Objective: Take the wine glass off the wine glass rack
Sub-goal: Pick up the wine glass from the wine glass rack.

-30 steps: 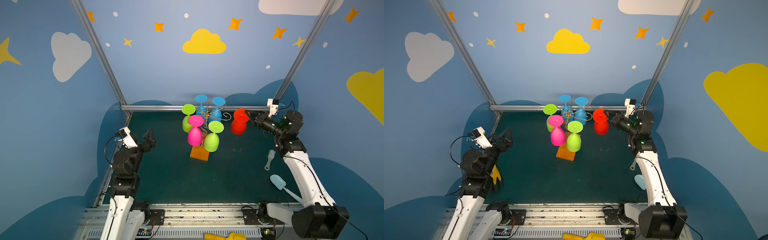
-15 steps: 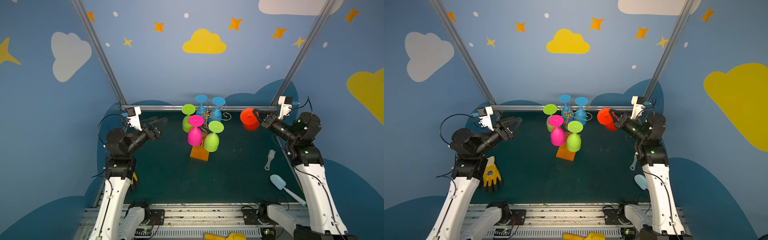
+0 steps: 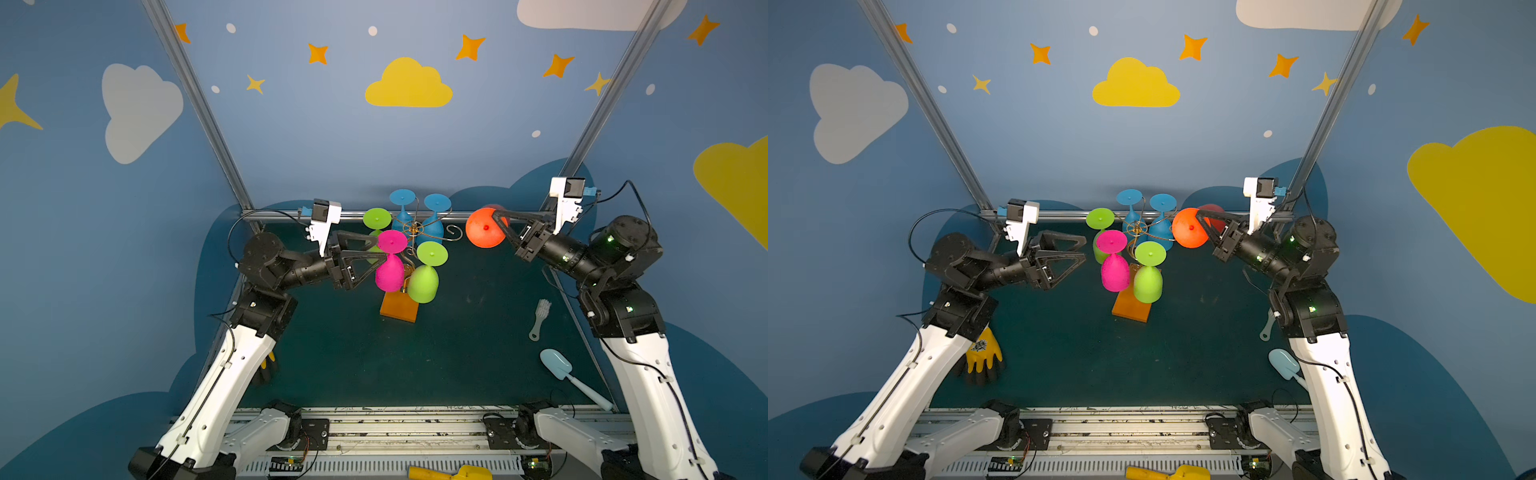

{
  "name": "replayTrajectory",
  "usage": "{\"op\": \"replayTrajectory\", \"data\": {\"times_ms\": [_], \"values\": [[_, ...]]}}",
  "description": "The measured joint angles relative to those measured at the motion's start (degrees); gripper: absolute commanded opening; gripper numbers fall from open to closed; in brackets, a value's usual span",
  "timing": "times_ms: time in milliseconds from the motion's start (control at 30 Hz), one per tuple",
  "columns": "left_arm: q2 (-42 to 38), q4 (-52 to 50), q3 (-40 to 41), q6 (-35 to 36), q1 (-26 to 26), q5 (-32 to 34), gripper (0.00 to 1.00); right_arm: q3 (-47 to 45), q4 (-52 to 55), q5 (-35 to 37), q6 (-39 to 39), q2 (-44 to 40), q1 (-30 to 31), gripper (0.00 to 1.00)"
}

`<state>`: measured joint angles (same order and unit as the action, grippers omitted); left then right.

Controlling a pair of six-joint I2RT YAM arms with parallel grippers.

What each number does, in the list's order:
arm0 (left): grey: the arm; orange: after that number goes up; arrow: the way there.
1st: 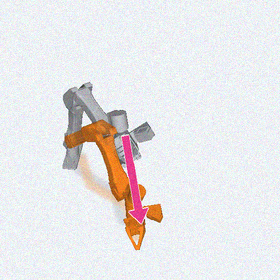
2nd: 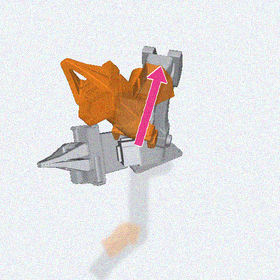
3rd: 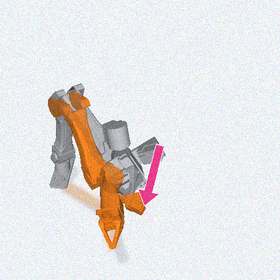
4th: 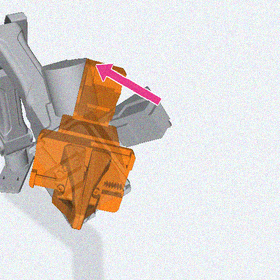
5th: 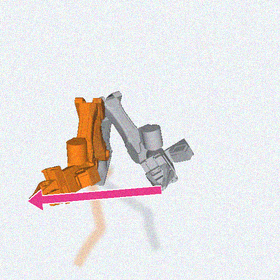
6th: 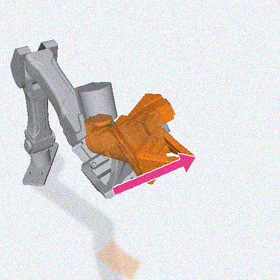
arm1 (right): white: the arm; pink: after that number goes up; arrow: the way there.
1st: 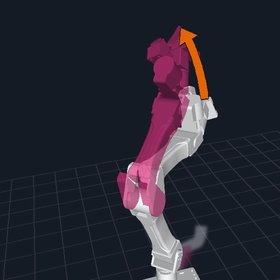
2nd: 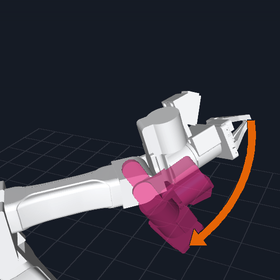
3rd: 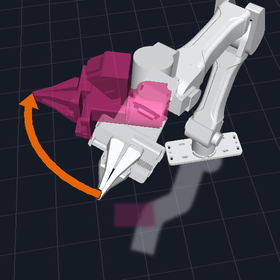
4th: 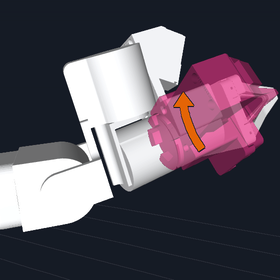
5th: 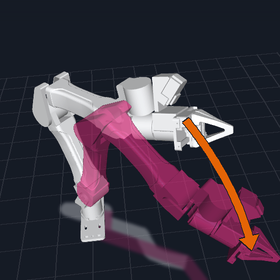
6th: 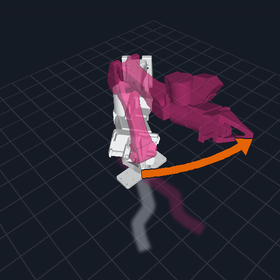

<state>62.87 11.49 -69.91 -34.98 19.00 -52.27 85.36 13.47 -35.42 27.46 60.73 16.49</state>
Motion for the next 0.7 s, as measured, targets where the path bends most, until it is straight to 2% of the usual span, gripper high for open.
{"op": "replayTrajectory", "data": {"times_ms": [400,700], "values": [[11.26,3.87,-7.37,-1.16,6.38,-2.43,0.79,4.92,2.97,3.67,-6.38,5.68,12.37,0.0],[17.27,6.21,-14.29,-1.66,9.99,-4.63,0.68,6.62,4.09,6.03,-9.31,8.11,16.87,0.0]]}}
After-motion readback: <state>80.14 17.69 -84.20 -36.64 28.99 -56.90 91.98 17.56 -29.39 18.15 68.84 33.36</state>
